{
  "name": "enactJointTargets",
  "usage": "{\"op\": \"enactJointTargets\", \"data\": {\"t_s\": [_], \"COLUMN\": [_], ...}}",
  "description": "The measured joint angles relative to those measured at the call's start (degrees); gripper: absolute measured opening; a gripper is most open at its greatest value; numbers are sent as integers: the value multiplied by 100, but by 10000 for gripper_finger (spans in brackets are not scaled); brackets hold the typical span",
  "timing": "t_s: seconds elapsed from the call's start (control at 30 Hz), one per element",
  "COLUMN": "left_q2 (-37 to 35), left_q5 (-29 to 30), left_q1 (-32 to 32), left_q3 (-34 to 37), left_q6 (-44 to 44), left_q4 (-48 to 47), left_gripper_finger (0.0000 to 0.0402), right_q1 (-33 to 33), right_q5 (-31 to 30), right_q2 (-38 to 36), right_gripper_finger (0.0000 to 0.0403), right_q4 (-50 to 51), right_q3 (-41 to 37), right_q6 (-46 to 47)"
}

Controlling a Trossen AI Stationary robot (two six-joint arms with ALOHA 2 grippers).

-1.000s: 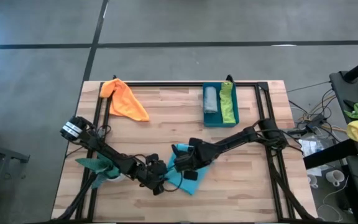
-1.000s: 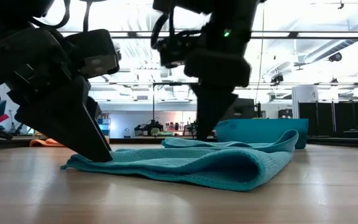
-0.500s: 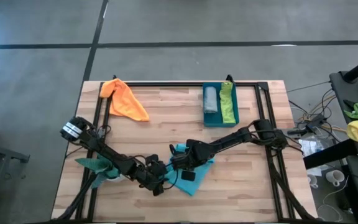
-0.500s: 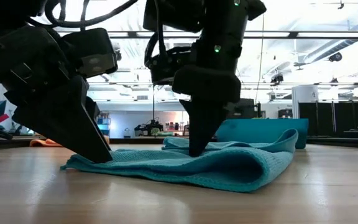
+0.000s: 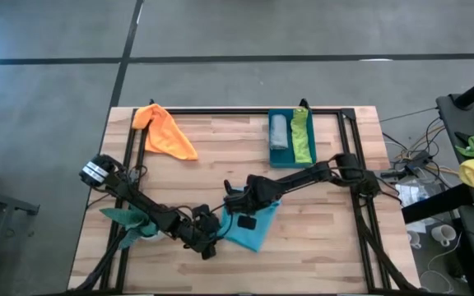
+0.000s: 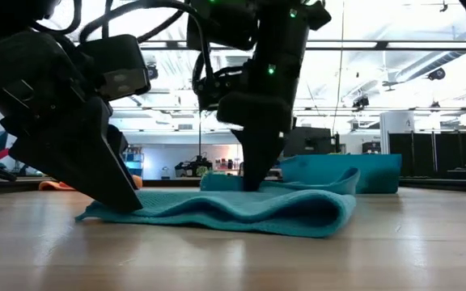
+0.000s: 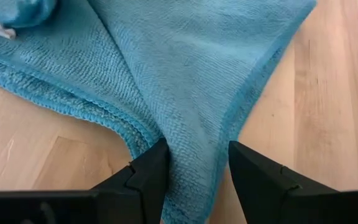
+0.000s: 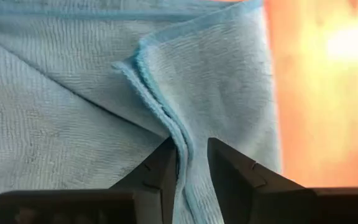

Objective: Roll microfiber towels into tight, uniform cylinder then place into a basket
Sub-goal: Roll the blue towel

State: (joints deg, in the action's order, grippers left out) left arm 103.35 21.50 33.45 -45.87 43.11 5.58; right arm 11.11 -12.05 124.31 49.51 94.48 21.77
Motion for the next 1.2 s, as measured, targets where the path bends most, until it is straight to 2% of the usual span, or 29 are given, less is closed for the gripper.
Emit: {"op": "enactJointTargets", "data": {"t_s": [0.33,0.47,0.57,0.83,0.93,1.07,1.2], "left_q2": [0,0,0,0,0,-2,-2], "left_q5": [-7,-9,-7,-11,-11,-15,-15], "left_q1": [35,35,35,35,35,35,39], "left_q3": [2,2,9,9,9,9,9], "left_q6": [0,0,0,-1,-2,-2,-17], "left_q4": [-4,-4,-6,-6,-6,-6,-8], "left_gripper_finger": [153,153,153,153,153,153,153], "right_q1": [-210,-206,-183,-218,-216,-214,-216], "right_q5": [53,475,508,496,481,453,299], "right_q2": [-32,-32,-32,-32,29,83,89], "right_gripper_finger": [88,88,91,142,148,118,40], "right_q4": [24,-265,-512,-688,-684,-686,-431], "right_q3": [73,6,-62,-226,-250,-234,-20], "right_q6": [-433,-665,-724,-961,-1014,-890,-827]}}
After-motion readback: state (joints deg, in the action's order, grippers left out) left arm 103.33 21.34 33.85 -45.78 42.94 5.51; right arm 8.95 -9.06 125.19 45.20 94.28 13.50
